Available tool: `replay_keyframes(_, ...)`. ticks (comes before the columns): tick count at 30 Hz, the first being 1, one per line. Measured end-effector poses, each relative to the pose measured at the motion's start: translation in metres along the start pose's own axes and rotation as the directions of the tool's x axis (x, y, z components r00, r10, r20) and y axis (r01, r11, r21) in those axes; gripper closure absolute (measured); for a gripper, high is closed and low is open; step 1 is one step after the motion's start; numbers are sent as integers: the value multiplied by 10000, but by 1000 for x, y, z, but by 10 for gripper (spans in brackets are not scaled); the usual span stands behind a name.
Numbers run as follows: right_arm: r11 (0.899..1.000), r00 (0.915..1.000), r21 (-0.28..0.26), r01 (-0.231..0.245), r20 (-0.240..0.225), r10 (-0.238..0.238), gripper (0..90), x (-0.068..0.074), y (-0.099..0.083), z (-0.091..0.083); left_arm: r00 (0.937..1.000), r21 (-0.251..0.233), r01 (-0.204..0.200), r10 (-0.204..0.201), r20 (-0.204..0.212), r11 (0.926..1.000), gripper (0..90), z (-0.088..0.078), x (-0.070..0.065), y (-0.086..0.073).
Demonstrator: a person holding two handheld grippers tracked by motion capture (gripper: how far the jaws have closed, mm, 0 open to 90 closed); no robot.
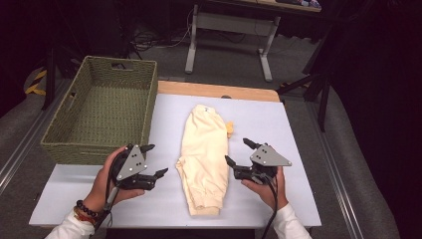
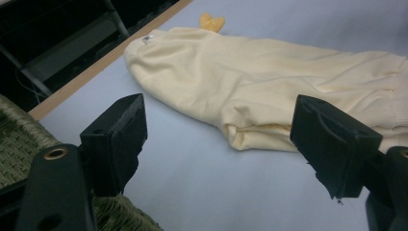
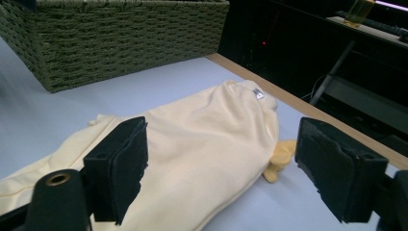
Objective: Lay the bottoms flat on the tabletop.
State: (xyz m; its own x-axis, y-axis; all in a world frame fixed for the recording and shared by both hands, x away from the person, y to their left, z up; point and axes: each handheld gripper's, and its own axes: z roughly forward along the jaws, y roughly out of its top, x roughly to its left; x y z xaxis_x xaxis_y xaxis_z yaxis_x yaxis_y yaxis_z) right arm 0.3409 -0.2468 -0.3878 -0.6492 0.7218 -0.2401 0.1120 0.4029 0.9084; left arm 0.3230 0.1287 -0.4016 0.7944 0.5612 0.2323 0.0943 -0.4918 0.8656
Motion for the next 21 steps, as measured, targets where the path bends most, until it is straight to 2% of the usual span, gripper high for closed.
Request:
replay_keyframes(4, 9999, 9999, -144, -50, 130, 52, 201, 1, -2, -8, 9997, -54, -163, 162, -157, 9999, 200, -6, 0, -3)
replay_keyframes(8, 9998, 9999, -210, -55, 117, 58, 202, 3, -6, -13, 9995, -87, -131, 129, -289, 9999, 189, -10, 0, -7)
replay_keyframes(16, 10000, 10000, 9, -32, 87, 32, 171, 4, -18, -21, 9991, -143, -105, 99, -406, 9998, 168, -15, -3, -17)
replay_keyframes(18, 9998, 9997, -26, -193, 168, 193, 155, 3, -21, -24, 9991, -140, -54, 48, -428, 9999, 165, -16, -4, -20)
replay_keyframes(21, 9991, 9987, -63, -423, 267, 425, 144, 0, -30, -29, 9989, 61, -301, 303, -348, 9995, 167, -17, -6, -26)
